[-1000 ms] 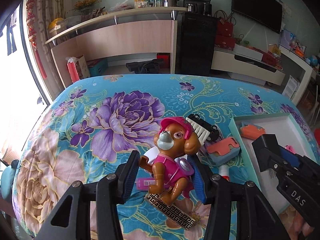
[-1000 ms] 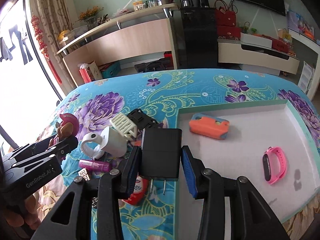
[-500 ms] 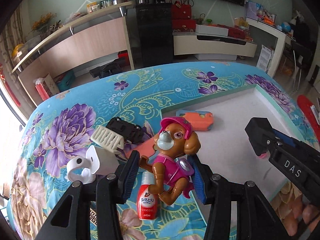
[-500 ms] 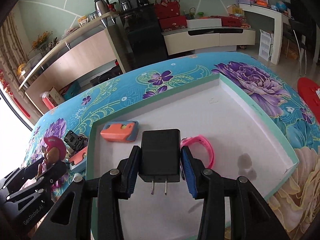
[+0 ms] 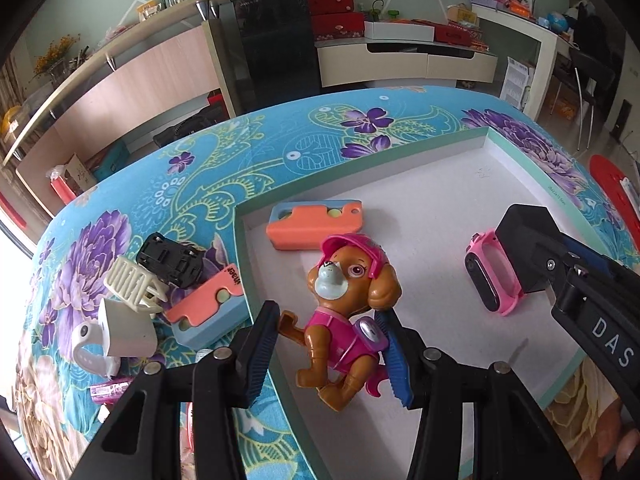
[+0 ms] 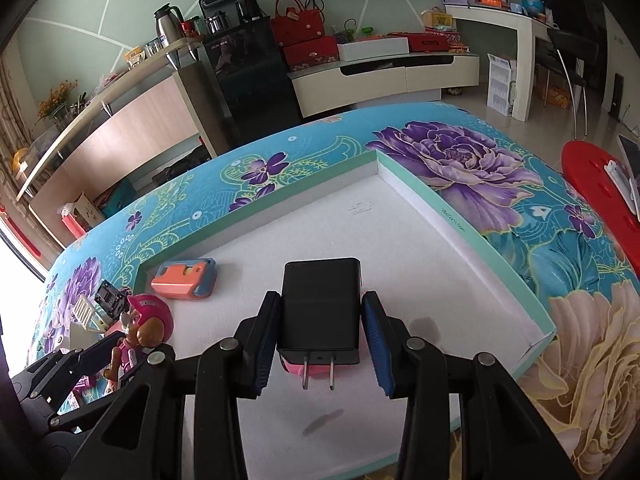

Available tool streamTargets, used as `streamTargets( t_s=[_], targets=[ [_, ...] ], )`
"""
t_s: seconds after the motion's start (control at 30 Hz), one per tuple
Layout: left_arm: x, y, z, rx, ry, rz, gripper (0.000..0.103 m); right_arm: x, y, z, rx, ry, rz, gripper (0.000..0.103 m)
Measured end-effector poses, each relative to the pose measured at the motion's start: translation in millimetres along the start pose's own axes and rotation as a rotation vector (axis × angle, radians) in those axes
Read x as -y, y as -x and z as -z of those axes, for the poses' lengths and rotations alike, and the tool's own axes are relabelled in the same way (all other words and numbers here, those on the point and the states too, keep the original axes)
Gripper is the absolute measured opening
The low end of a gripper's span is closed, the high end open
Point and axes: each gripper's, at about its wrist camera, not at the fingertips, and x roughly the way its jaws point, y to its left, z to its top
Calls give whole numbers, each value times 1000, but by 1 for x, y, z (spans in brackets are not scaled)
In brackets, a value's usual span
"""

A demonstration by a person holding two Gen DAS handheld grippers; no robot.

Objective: Organize rigid objects
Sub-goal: 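Lower the dog figure into the tray with the left tool while the right sets the charger there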

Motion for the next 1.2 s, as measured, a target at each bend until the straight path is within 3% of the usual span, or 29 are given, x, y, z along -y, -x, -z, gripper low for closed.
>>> streamTargets(
  t_s=[0.6,0.77,1.03,1.2],
  targets=[
    [-5,-16,3,-39,43,-23,54,-12,-9,3,-32,55,-22,43],
    [-4,-8,2,-22,41,-1,66,-13,-9,2,-32,57,-17,43],
    [-16,11,0,27,54,-34,71,-15,0,0,3,62,-15,43],
    [-32,20,2,56,93,-76,95,-21,-2,0,-1,88,0,53]
  ],
)
